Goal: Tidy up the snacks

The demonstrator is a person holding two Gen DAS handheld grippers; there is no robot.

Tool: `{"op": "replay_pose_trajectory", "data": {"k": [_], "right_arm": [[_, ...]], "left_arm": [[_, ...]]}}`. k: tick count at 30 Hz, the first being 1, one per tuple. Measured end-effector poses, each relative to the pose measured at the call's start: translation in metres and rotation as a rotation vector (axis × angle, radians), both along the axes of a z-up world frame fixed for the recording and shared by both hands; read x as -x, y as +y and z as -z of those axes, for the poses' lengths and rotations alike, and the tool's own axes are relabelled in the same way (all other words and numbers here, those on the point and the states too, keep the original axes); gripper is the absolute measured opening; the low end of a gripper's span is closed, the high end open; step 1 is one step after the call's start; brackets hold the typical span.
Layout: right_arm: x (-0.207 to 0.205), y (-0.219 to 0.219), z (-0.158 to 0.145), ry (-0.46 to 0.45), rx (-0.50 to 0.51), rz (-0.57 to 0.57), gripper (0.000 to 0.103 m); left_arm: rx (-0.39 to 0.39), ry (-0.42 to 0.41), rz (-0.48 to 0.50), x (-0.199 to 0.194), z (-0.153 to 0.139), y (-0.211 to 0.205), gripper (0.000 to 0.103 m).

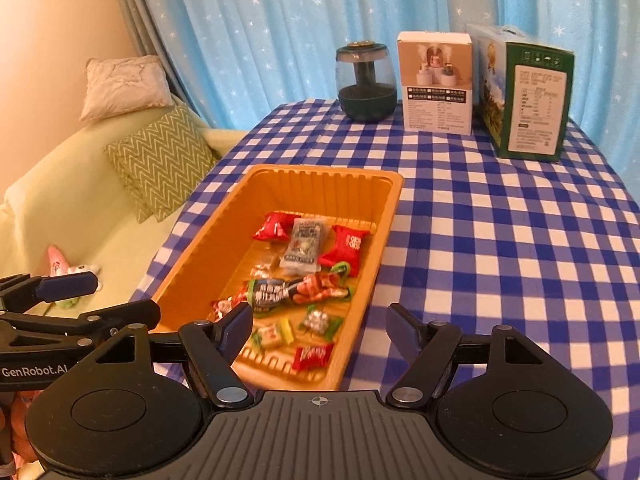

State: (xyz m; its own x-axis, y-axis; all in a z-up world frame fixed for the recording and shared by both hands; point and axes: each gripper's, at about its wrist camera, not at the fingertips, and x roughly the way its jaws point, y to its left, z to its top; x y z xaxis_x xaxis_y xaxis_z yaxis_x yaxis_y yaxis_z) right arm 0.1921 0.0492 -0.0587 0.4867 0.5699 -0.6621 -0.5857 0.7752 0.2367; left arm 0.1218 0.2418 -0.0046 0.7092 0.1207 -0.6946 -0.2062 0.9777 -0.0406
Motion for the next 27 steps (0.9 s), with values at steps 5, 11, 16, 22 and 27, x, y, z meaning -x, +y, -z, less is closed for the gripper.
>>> {"op": "replay_pose_trajectory", "data": {"k": [5, 11, 16, 22, 27], "right_arm": [[0.026, -0.012, -0.005, -0.020, 0.014, 0.001, 0.074], [0.051, -0.029, -0.010, -0.030, 0.012, 0.018, 0.074], [0.069, -0.044, -0.015, -0.026, -0.003, 0.027, 0.074], [0.090, -0.057, -0.022, -0.034, -0.019, 0.028, 0.074], [0.108, -0.067, -0.025, -0.047, -0.010, 0.037, 0.074]], "left_arm": [[-0.011, -0.019, -0.003, 0.023, -0.009, -0.013, 0.094], [-0.003, -0.036, -0.035, 0.052, -0.016, -0.026, 0.096], [0.020, -0.027, -0.058, 0.073, -0.020, -0.035, 0.096], [0.019, -0.028, -0.077, 0.095, -0.025, -0.046, 0.096], [0.013, -0.016, -0.073, 0.110, -0.027, -0.058, 0.096]]}}
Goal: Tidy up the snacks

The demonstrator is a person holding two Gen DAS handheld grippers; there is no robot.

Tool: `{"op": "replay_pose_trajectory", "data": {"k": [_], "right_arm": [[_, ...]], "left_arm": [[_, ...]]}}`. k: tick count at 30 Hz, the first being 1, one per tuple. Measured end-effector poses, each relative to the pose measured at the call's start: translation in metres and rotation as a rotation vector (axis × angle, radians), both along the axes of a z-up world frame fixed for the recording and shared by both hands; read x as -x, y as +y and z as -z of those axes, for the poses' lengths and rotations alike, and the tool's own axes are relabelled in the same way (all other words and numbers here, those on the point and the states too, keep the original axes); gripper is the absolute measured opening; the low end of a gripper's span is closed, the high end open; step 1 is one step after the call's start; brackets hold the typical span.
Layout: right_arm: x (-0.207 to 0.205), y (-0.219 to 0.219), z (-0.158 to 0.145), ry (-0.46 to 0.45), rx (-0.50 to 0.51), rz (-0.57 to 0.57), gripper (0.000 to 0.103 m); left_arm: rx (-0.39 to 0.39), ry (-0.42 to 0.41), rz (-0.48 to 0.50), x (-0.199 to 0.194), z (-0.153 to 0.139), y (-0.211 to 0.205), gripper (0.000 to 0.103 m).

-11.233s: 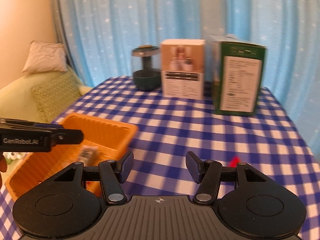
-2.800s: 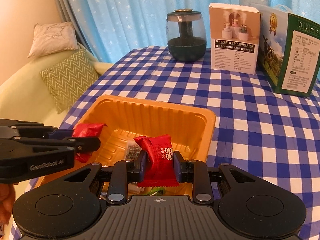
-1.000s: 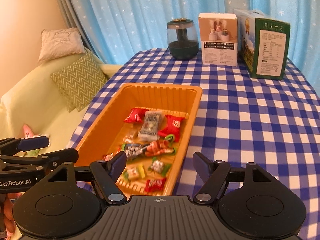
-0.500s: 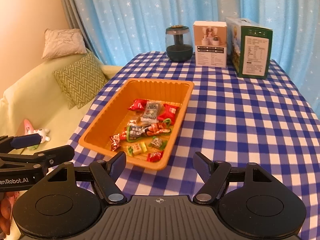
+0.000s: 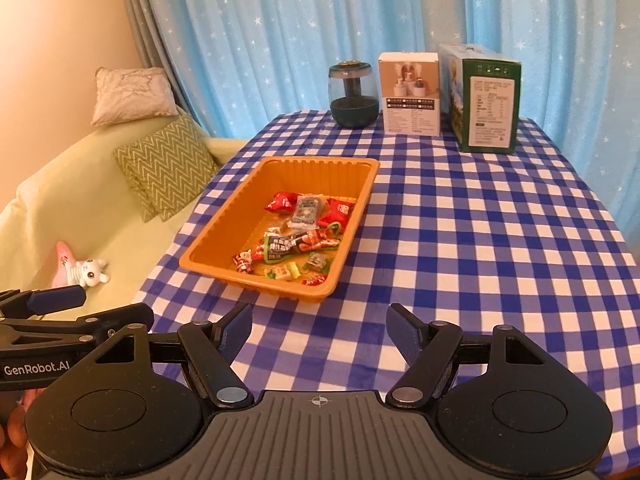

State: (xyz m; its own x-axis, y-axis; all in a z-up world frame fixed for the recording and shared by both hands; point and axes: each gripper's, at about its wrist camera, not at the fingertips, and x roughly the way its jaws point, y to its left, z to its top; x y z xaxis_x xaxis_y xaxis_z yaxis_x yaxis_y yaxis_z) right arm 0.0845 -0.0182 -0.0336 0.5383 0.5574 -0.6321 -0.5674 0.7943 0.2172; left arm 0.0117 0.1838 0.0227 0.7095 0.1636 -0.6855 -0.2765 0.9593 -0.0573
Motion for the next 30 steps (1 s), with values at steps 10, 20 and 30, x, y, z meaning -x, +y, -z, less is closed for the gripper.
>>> {"op": "replay_pose_trajectory", "data": {"k": [10, 20, 30], "right_arm": [[0.034, -0.024, -0.005, -0.006, 0.011, 0.020, 0.074], [0.061, -0.046, -0.011, -0.026, 0.013, 0.026, 0.074], [0.080, -0.066, -0.015, -0.036, 0.007, 0.036, 0.074]], "left_arm": [[0.010, -0.009, -0.005, 0.029, -0.008, -0.021, 0.103], [0.010, -0.017, 0.010, 0.048, -0.017, -0.036, 0.103], [-0.019, -0.035, 0.006, 0.065, -0.019, -0.051, 0.103]]}}
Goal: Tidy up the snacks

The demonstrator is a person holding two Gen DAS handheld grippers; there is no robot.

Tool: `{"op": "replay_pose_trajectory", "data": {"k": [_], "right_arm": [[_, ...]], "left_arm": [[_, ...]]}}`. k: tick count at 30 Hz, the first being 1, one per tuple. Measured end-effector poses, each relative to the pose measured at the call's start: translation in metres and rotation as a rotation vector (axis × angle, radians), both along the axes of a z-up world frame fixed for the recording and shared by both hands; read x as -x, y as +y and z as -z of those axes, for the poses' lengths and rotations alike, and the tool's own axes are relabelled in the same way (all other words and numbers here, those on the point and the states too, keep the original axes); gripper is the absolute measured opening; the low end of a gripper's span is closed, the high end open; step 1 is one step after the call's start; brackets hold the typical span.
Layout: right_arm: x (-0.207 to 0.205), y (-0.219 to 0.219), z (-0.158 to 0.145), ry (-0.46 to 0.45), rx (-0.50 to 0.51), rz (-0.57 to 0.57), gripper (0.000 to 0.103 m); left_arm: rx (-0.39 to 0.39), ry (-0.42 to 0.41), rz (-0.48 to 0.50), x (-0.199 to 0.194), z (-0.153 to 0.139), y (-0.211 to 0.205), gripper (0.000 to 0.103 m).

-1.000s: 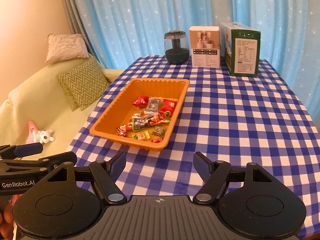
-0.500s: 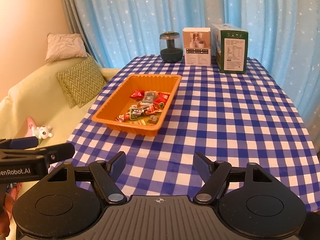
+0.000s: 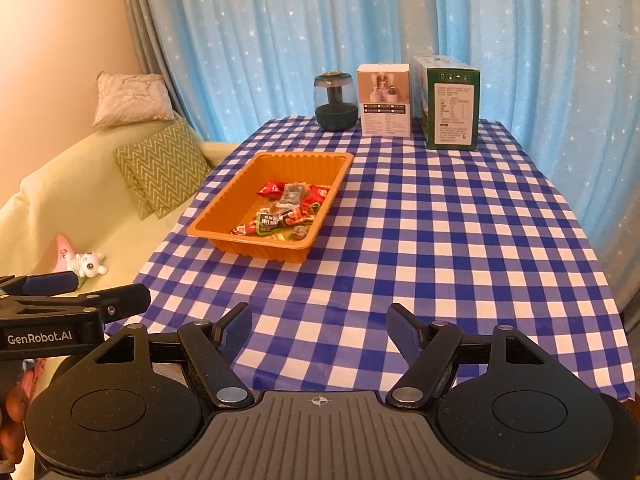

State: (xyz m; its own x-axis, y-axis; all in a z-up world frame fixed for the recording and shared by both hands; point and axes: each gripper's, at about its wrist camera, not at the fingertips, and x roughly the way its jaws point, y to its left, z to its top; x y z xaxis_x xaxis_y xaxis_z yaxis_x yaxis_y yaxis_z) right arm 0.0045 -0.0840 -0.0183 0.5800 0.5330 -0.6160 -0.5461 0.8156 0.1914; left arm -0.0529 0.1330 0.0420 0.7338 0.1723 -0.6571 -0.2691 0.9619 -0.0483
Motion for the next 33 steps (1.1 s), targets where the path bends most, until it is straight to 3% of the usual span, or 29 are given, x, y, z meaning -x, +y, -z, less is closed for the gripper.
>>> {"op": "replay_pose_trajectory", "data": {"k": [33], "right_arm": [[0.0068, -0.0102, -0.0045, 0.003, -0.019, 0.004, 0.074]], "left_arm": [[0.014, -0.024, -0.020, 0.0061, -0.0030, -0.0085, 0.103]]}}
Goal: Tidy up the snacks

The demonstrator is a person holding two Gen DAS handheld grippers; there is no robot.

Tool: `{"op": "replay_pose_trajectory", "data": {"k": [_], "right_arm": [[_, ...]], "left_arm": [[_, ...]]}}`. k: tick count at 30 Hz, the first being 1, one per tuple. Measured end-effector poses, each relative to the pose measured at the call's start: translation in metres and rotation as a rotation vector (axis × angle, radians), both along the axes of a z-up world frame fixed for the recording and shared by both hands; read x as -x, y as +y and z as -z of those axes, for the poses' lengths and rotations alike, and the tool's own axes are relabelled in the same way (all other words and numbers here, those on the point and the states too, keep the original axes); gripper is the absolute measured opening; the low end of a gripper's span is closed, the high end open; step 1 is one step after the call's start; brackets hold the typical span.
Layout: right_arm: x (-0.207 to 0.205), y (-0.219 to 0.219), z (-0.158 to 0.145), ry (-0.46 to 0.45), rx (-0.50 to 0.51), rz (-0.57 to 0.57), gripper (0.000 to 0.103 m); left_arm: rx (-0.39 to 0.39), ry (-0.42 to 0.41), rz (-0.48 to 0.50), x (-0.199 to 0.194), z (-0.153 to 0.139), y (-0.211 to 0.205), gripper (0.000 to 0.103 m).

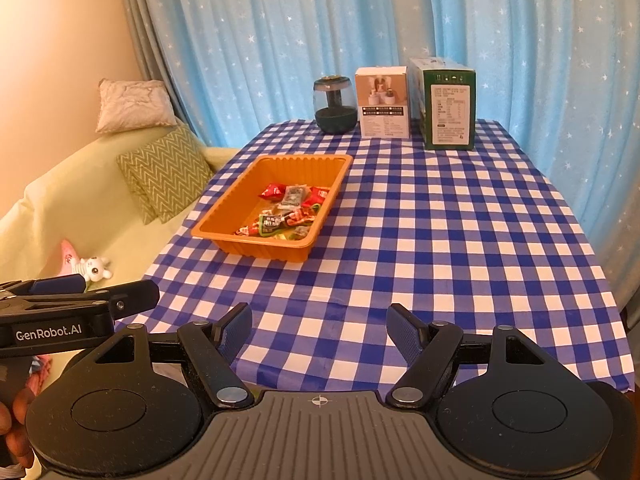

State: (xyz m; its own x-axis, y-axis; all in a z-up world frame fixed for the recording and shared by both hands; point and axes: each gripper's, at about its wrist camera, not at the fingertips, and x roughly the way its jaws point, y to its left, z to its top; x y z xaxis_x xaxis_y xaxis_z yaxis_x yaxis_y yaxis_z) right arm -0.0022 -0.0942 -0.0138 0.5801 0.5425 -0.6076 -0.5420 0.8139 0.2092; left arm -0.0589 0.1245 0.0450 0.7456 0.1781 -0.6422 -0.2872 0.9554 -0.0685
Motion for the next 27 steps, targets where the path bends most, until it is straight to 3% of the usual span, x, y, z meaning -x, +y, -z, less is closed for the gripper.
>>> {"op": "replay_pose_trajectory", "data": {"k": [27], "right_arm": [[-0.0020, -0.0002, -0.0003, 0.001, -0.005, 0.005, 0.074]], "left_arm": [[-0.007, 0.015, 0.020, -0.0005, 0.0043, -0.0046, 0.103]]}}
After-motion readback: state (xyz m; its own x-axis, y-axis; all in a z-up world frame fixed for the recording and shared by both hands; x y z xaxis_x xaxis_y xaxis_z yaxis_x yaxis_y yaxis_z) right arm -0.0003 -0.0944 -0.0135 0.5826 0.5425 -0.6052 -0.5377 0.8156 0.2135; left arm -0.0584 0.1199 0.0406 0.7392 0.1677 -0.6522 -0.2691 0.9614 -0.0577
